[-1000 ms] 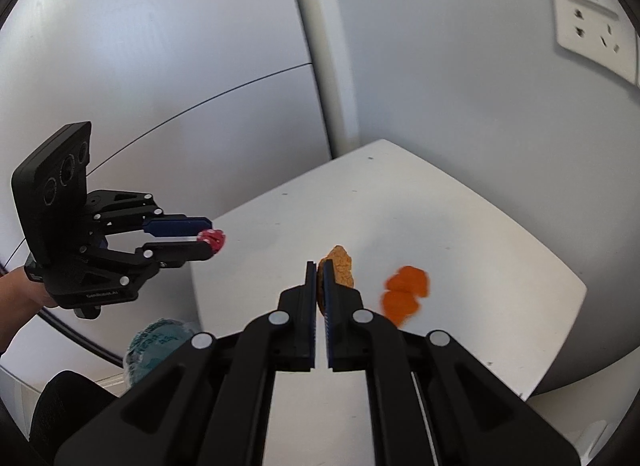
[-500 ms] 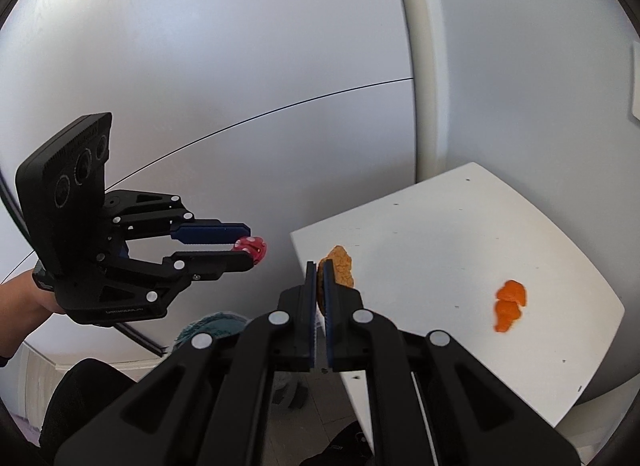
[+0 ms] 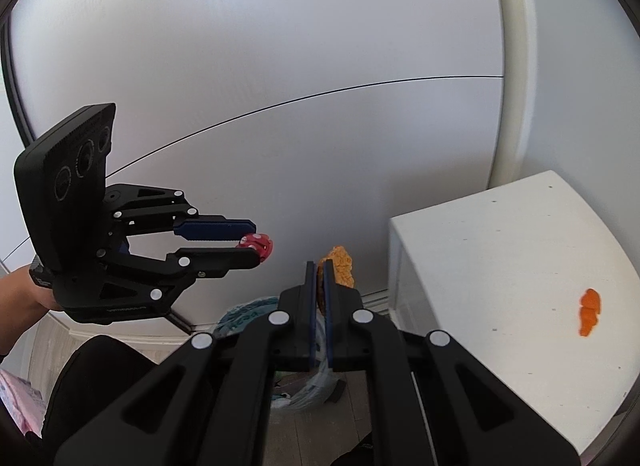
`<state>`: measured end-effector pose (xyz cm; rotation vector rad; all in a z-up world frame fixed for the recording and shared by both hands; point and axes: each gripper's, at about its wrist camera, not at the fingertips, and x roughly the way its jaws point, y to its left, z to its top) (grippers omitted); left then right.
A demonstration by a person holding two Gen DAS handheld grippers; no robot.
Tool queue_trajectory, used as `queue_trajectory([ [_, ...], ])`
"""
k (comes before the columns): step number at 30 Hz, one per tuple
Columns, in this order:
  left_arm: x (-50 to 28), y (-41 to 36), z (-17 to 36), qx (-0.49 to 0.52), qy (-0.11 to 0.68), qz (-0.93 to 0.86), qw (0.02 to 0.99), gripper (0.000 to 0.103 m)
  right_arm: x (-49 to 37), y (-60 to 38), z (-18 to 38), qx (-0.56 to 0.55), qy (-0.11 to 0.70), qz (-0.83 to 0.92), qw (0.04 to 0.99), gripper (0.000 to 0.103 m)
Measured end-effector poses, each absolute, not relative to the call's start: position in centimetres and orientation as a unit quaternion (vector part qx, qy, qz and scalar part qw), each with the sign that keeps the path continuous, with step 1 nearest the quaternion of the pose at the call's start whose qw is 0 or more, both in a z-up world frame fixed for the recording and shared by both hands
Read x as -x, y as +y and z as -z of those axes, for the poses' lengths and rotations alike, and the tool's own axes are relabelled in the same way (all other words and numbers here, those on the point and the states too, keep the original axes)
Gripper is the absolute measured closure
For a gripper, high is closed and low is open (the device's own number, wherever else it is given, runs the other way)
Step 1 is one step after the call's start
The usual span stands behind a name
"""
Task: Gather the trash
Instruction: 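Carry the red wrapper and orange peel over the bin with both tools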
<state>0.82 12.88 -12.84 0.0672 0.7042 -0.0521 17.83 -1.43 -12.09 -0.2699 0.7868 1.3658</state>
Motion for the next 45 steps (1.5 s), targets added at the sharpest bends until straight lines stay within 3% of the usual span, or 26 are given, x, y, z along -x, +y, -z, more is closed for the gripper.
queue_trajectory([
  [7,2.4,14.6,15.2,-0.011,0.360,-0.003,0.933,0.083,-14.8,1.5,14.3,0.143,0.363,-0.629,0.672,0.097],
  [20,5.7,18.3,24.8,0.063,0.425,-0.038,0.902,0.083,-10.7,7.7,25.1,0.198,0.436,-0.655,0.585,0.097],
  [45,2.8,23.0,42.4,0.130,0.562,-0.072,0.814,0.083,-7.1,14.0,40.8,0.320,0.501,-0.635,0.494,0.097],
])
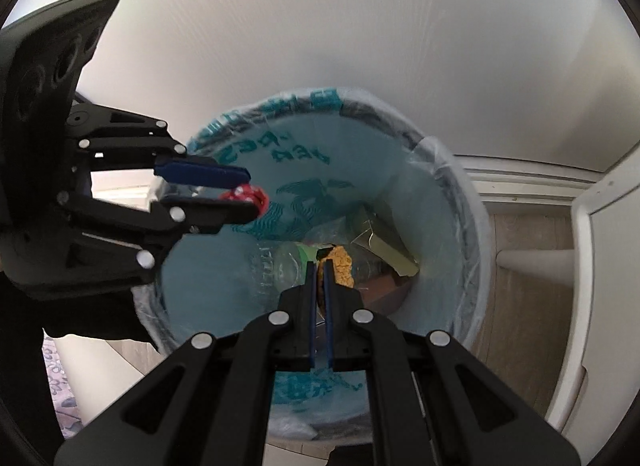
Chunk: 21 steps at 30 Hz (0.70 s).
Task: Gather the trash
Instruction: 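Carry the red wrapper and orange peel over the bin with both tools, then open the left tool to drop the wrapper while the right tool drops the peel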
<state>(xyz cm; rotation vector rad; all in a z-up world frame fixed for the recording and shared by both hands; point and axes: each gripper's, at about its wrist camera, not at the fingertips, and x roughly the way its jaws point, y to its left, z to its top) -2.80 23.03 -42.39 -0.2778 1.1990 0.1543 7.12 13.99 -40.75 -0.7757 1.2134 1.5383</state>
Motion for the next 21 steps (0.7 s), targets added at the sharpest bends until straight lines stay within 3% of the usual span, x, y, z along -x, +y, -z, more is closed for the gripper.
queue_trajectory([
  [12,2.0,23.1,46.3,0.142,0.604,-0.072,0.781,0.083,-6.9,14.9,43.2,0.331,0.525,-0.623,0.476,0.097],
  [21,2.6,23.3,45.5,0.134,0.592,-0.073,0.792,0.083,-7.4,15.3,42.4,0.331,0.513,-0.627,0.484,0.097],
])
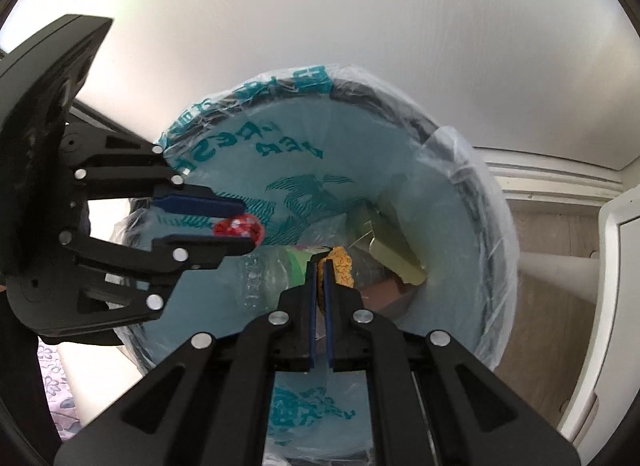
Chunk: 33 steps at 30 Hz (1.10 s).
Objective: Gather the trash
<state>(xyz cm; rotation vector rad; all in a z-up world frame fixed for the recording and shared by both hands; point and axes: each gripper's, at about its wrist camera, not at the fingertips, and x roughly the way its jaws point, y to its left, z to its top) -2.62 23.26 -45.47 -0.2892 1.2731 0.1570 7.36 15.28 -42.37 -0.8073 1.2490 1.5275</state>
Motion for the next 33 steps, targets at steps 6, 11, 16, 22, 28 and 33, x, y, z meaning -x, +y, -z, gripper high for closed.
queue_trajectory([
  [6,3.0,23.2,45.3,0.122,0.599,-0.078,0.788,0.057,-6.9,15.2,42.0,0.347,0.492,-0.627,0.494,0.067],
  [11,3.3,23.3,44.8,0.114,0.595,-0.079,0.792,0.029,-6.9,15.1,41.5,0.349,0.480,-0.628,0.504,0.040],
  [16,4.0,22.9,44.6,0.110,0.596,-0.072,0.792,0.009,-6.9,14.9,40.2,0.354,0.458,-0.632,0.514,0.010],
  [22,4.6,22.2,44.2,0.109,0.591,-0.068,0.796,0.006,-6.6,14.9,39.2,0.360,0.433,-0.639,0.525,0.008],
  [28,5.2,22.5,43.2,0.095,0.576,-0.097,0.806,0.006,-7.0,14.9,38.6,0.358,0.436,-0.632,0.532,0.008],
  [33,5.1,22.5,40.3,0.092,0.543,-0.114,0.827,0.006,-7.5,14.9,38.3,0.357,0.435,-0.624,0.542,0.008],
])
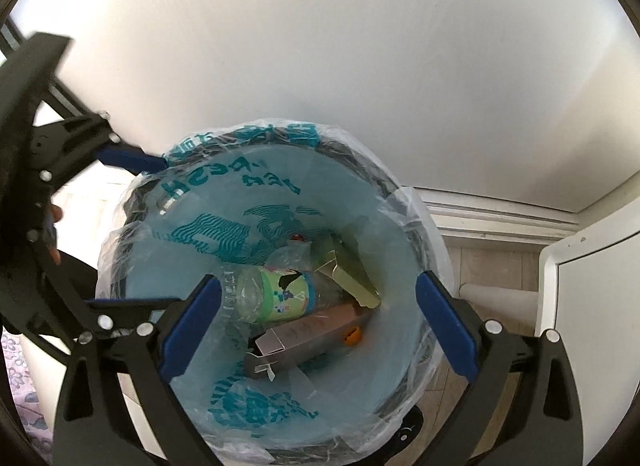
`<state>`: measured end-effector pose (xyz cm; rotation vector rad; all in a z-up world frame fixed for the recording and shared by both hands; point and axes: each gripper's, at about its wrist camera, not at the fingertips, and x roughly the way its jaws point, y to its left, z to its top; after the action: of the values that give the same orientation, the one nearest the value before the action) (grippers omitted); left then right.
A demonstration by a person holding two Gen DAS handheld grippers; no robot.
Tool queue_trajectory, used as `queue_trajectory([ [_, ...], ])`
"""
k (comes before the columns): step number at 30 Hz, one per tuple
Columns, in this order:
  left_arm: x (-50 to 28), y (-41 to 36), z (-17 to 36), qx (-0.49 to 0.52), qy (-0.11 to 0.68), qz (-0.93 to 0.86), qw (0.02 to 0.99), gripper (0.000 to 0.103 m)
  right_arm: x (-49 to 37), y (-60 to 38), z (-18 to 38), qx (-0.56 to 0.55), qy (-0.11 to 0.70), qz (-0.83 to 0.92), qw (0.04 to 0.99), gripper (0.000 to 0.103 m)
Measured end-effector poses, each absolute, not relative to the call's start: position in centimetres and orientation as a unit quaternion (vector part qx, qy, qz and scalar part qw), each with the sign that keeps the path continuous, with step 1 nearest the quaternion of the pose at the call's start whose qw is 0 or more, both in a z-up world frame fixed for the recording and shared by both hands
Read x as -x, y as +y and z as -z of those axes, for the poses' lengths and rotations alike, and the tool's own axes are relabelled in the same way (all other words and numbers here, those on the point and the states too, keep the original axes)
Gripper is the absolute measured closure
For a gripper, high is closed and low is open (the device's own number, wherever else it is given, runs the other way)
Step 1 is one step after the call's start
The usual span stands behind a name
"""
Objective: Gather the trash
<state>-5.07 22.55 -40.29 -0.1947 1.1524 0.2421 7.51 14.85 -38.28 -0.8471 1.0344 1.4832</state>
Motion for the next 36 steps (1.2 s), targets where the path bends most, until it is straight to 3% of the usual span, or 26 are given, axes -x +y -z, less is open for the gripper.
queue_trajectory([
  [6,5.1,21.2,37.5,0.082,0.498,-0.125,0.854,0.006,-8.7,14.9,37.7,0.349,0.433,-0.606,0.569,0.008],
  [20,5.1,22.5,38.3,0.126,0.516,-0.262,0.806,0.006,-9.9,15.1,37.4,0.343,0.433,-0.593,0.585,0.008],
  [36,5.3,24.2,39.7,0.173,0.517,-0.252,0.800,0.006,-8.8,15.3,38.3,0.359,0.438,-0.592,0.574,0.008],
])
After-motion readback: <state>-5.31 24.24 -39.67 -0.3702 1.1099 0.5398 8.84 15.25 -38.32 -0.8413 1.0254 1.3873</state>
